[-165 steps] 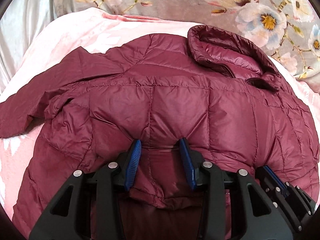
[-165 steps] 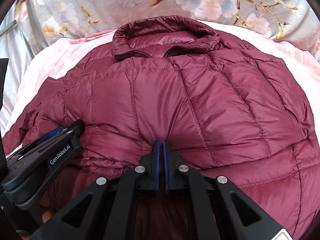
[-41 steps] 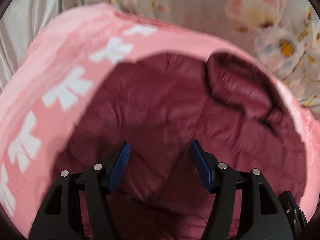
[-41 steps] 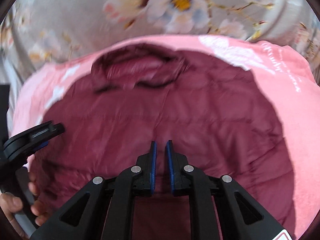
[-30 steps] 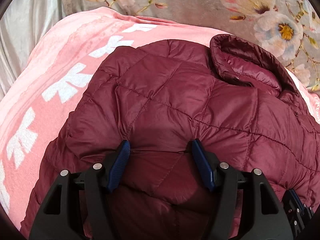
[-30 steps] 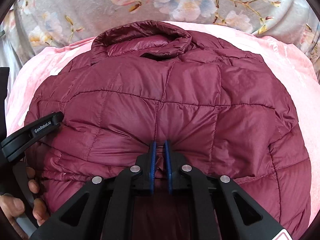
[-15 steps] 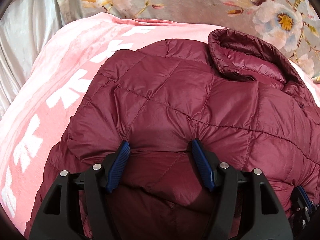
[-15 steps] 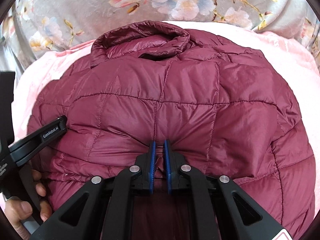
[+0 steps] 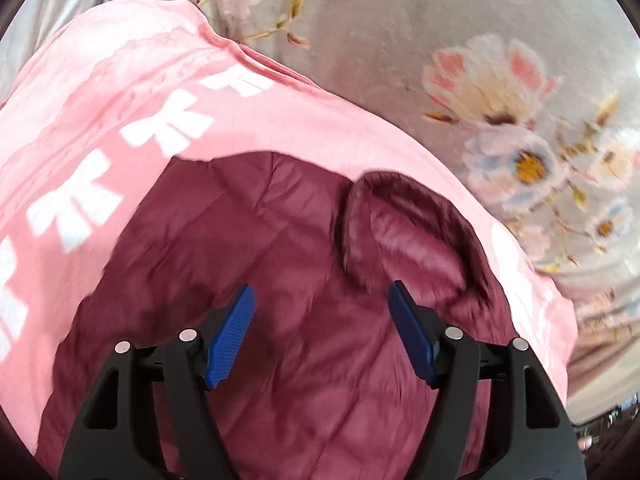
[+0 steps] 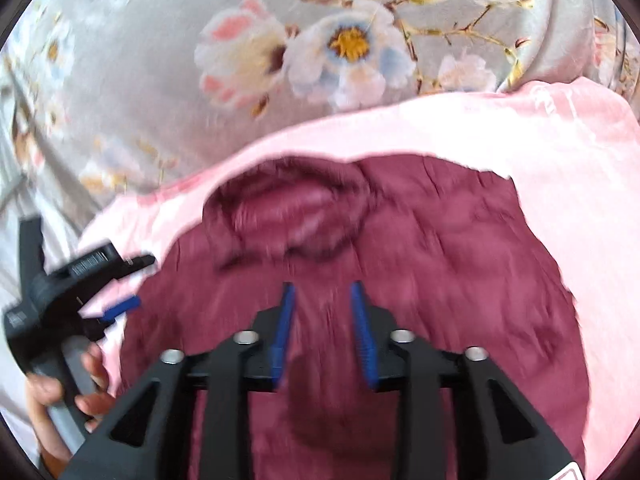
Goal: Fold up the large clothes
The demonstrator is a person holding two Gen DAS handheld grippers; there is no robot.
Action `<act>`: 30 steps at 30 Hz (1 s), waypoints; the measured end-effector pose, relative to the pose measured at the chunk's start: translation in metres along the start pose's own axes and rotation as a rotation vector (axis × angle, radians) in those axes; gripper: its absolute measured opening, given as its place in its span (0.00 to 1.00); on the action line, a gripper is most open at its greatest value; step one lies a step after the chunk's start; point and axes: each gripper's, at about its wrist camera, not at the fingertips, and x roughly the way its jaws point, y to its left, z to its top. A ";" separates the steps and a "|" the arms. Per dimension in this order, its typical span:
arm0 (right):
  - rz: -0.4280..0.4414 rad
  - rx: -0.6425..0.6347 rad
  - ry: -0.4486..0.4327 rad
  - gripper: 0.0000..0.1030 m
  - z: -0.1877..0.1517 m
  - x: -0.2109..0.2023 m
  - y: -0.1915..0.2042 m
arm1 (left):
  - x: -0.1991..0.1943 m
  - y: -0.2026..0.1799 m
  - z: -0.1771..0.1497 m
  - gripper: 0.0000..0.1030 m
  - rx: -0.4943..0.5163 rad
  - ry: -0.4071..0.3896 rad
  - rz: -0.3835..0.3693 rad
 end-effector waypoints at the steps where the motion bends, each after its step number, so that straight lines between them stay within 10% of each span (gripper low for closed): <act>1: 0.011 0.022 -0.001 0.45 0.005 0.008 -0.002 | 0.016 -0.002 0.006 0.65 -0.026 0.023 -0.003; 8: 0.078 0.171 0.084 0.45 0.012 0.078 -0.024 | 0.080 -0.005 0.008 0.64 -0.142 0.157 -0.090; 10: 0.093 0.194 0.086 0.38 0.011 0.089 -0.025 | 0.086 -0.011 0.006 0.51 -0.103 0.161 -0.095; 12: 0.099 0.184 0.093 0.12 0.010 0.096 -0.024 | 0.090 -0.013 0.002 0.09 -0.084 0.187 -0.115; 30: -0.137 -0.108 0.105 0.05 -0.013 0.102 -0.024 | 0.081 -0.014 -0.040 0.10 0.193 0.031 0.004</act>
